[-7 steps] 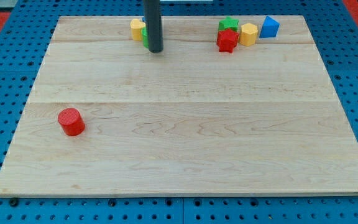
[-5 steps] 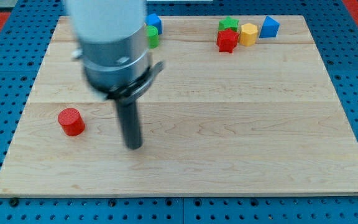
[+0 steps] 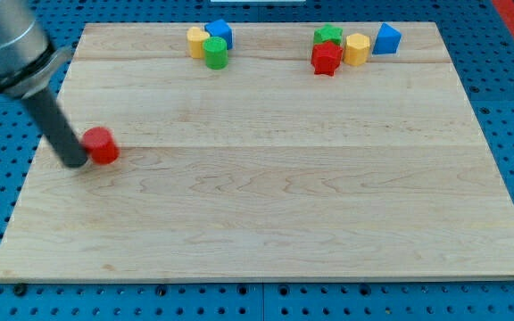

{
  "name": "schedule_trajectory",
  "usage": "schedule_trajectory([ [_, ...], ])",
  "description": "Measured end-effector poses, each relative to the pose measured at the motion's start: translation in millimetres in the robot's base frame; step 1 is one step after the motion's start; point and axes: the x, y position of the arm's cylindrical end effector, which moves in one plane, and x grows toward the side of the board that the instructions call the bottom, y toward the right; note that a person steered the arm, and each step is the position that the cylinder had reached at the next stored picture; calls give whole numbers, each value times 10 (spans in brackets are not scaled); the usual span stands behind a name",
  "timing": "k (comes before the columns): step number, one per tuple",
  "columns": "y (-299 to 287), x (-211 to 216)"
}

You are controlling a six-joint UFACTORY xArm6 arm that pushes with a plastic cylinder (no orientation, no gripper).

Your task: Slide the red circle into the green circle

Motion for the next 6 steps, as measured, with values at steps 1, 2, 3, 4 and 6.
schedule_trajectory([
  [1,694,-119],
  [2,839,-644],
  [3,1038,-1227],
  [4,367,-947],
  [6,848,-1468],
])
